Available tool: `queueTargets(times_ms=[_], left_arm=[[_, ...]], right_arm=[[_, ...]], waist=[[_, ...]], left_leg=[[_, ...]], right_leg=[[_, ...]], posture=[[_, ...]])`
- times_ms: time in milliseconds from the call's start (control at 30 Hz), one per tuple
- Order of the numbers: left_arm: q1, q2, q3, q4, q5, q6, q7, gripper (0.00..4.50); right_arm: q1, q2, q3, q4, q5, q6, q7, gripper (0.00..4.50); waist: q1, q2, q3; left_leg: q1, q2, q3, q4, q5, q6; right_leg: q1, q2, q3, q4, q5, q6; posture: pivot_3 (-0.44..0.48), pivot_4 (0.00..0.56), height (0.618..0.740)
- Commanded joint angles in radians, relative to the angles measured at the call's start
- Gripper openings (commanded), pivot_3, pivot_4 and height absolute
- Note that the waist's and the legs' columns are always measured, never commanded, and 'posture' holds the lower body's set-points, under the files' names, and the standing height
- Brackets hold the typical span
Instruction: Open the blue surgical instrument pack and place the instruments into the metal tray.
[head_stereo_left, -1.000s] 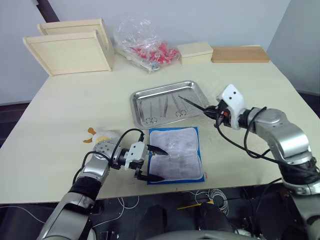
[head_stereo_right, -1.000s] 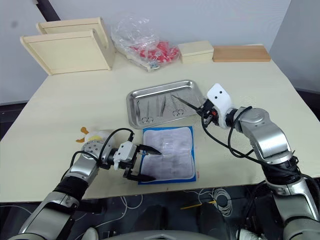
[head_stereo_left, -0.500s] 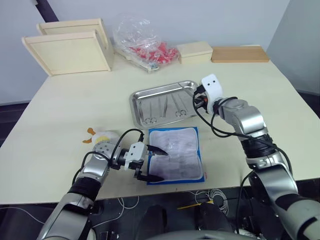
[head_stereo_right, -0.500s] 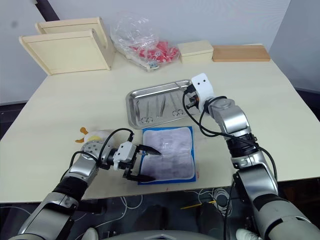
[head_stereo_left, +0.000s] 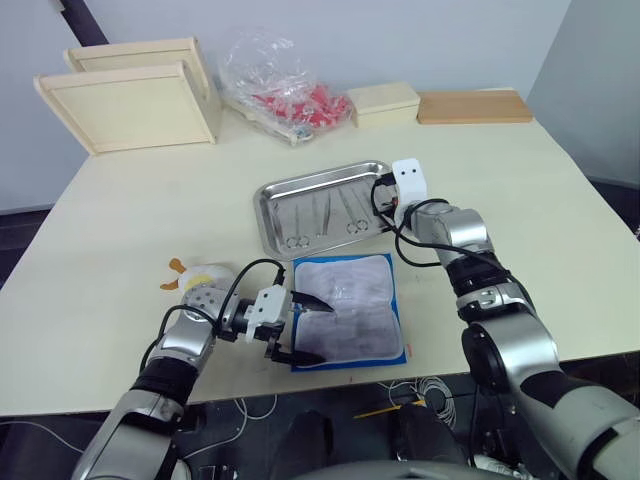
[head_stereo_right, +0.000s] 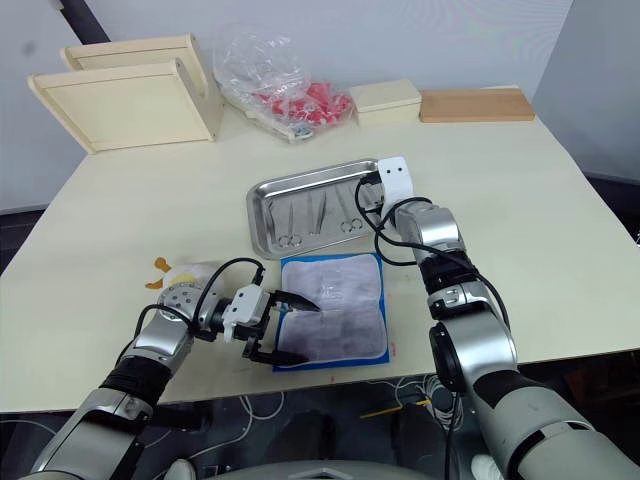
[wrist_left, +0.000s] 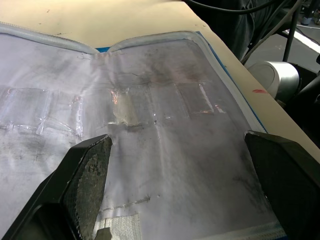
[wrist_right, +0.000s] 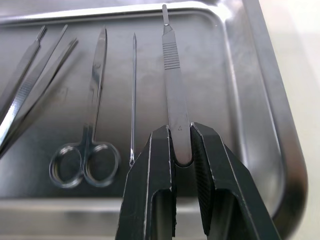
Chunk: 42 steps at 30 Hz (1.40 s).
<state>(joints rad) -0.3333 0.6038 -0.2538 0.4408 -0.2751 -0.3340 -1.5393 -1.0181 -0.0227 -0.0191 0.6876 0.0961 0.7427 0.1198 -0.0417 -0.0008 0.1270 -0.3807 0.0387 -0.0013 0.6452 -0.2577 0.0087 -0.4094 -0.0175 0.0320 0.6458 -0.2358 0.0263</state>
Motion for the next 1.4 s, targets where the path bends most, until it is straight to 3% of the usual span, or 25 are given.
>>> queueTargets(times_ms=[33,400,467,500,567,667,700,733,900,1067,1400], left_arm=[[0.058,0.007,-0.063,0.054,0.098,0.028,0.007,4.5],[0.067,0.007,-0.061,0.044,0.097,0.032,0.012,4.5],[0.07,0.007,-0.06,0.042,0.097,0.033,0.013,4.5],[0.07,0.007,-0.06,0.041,0.097,0.034,0.014,4.5],[0.072,0.008,-0.059,0.039,0.096,0.035,0.015,4.5],[0.072,0.007,-0.059,0.04,0.097,0.037,0.018,4.5],[0.071,0.007,-0.058,0.04,0.096,0.038,0.018,4.5],[0.071,0.007,-0.058,0.04,0.096,0.039,0.017,4.5],[0.072,0.012,-0.054,0.025,0.086,0.048,0.01,4.5],[0.072,0.012,-0.031,-0.007,0.055,0.063,0.01,4.5],[0.082,0.01,0.033,-0.191,-0.02,0.154,0.047,4.5]], right_arm=[[-0.032,0.004,-0.017,0.021,0.001,-0.041,-0.012,0.08],[-0.038,0.017,-0.028,0.074,0.012,-0.064,0.003,0.08],[-0.037,0.015,-0.027,0.069,0.012,-0.074,0.014,1.2],[-0.037,0.013,-0.027,0.064,0.014,-0.077,0.021,1.44],[-0.038,0.011,-0.03,0.042,0.02,-0.076,0.031,2.33],[-0.044,0.008,-0.031,-0.012,0.027,-0.072,0.043,3.89],[-0.045,0.007,-0.029,-0.036,0.031,-0.07,0.049,4.32],[-0.046,0.007,-0.026,-0.065,0.037,-0.063,0.057,4.45],[-0.031,0.003,-0.008,-0.257,0.075,-0.044,0.13,4.45],[0.058,-0.021,-0.012,-0.492,0.099,-0.21,0.191,4.45],[0.328,-0.15,-0.021,-0.827,0.195,-0.221,0.328,4.45]], waist=[[0.0,0.0,0.0],[-0.001,0.0,0.0],[-0.001,0.0,0.0],[-0.001,0.0,0.0],[-0.001,0.0,0.0],[-0.001,0.001,0.001],[-0.001,0.001,0.001],[-0.001,0.001,0.001],[0.0,0.002,0.001],[0.001,0.002,0.001],[0.0,-0.004,0.008]], left_leg=[[0.0,0.0,0.0,0.0,0.0,0.0],[0.001,0.0,0.0,-0.002,0.0,0.0],[0.0,0.0,0.0,-0.002,0.0,0.0],[0.0,0.0,0.0,-0.002,0.0,0.0],[0.0,0.0,0.0,-0.002,0.0,0.0],[0.0,0.0,0.0,-0.003,0.0,0.0],[0.0,0.0,0.0,-0.003,0.0,0.0],[0.0,0.0,0.0,-0.003,0.0,0.0],[0.0,0.0,-0.001,-0.003,0.0,0.0],[-0.001,0.0,-0.001,-0.003,0.0,0.0],[-0.003,0.0,-0.001,-0.004,0.0,0.0]], right_leg=[[0.0,0.0,0.0,0.0,0.0,0.0],[0.0,0.0,0.0,0.0,0.0,0.0],[0.0,0.0,0.0,0.0,0.0,0.0],[0.0,0.0,0.0,0.0,0.0,0.0],[0.0,0.0,0.001,-0.001,0.0,0.0],[0.0,0.0,0.001,-0.001,0.0,0.0],[0.0,0.0,0.001,-0.001,0.0,0.0],[0.0,0.0,0.001,-0.001,0.0,0.0],[0.0,0.0,0.001,-0.001,0.0,0.002],[0.0,0.0,-0.001,-0.003,0.0,0.002],[-0.002,0.0,-0.001,-0.003,0.0,0.003]], posture=[[0.0,0.15,0.74],[0.0,0.15,0.74],[0.0,0.15,0.74],[0.0,0.15,0.74],[0.0,0.15,0.74],[0.0,0.15,0.74],[0.0,0.15,0.74],[0.0,0.15,0.74],[0.0,0.15,0.74],[0.0,0.15,0.74],[0.0,0.15,0.74]])
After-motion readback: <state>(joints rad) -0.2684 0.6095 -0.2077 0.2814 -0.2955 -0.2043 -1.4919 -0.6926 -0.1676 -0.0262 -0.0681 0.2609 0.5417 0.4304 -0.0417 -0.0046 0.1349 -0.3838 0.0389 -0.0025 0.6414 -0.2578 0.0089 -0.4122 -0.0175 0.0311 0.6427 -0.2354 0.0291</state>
